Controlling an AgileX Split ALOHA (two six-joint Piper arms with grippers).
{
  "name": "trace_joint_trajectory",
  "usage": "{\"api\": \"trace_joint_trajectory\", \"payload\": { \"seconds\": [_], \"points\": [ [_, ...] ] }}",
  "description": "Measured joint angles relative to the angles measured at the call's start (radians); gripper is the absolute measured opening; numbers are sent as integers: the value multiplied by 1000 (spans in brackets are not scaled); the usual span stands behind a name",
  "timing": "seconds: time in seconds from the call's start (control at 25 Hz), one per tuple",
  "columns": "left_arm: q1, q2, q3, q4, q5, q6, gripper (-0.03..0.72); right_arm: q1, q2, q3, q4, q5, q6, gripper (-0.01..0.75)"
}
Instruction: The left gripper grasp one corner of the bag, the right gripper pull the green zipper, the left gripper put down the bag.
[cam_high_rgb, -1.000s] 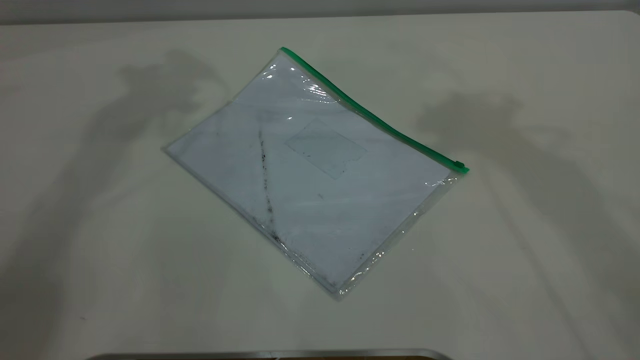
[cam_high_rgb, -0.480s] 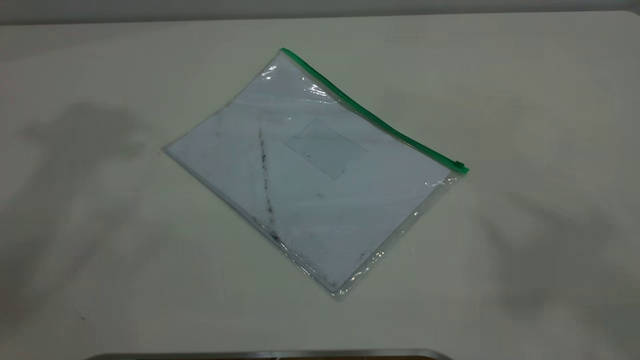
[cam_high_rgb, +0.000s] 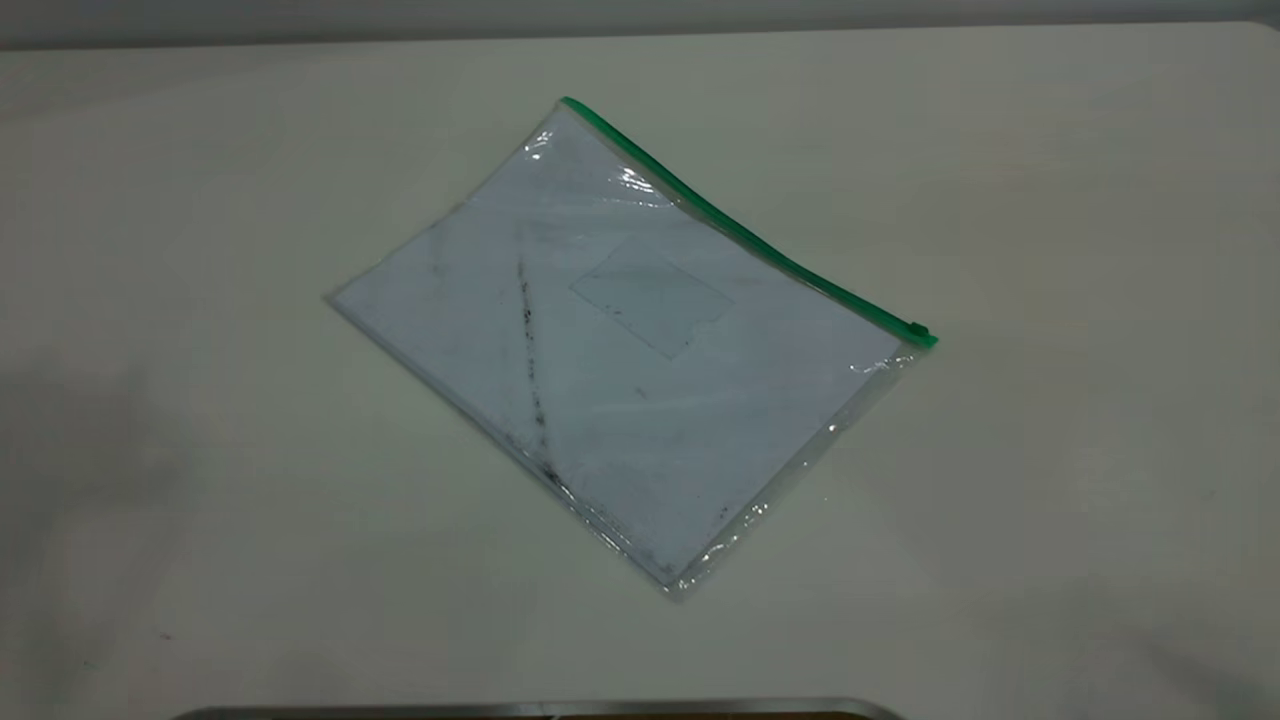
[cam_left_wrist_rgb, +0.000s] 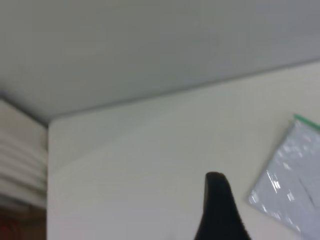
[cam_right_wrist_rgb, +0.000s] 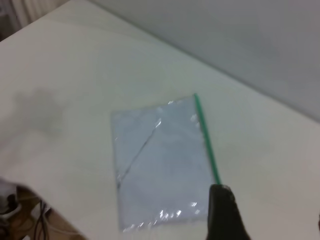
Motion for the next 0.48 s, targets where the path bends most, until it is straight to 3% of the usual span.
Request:
{"api": "trace_joint_trajectory", "payload": {
  "seconds": [0.24,0.48],
  "points": [
    [0,-326,397,-5,0,-26,561,0,-297,258,1,50,25,483],
    [0,-593,695,-6,0,-29,561,0,-515,419,-75,72,95,483]
  ]
}}
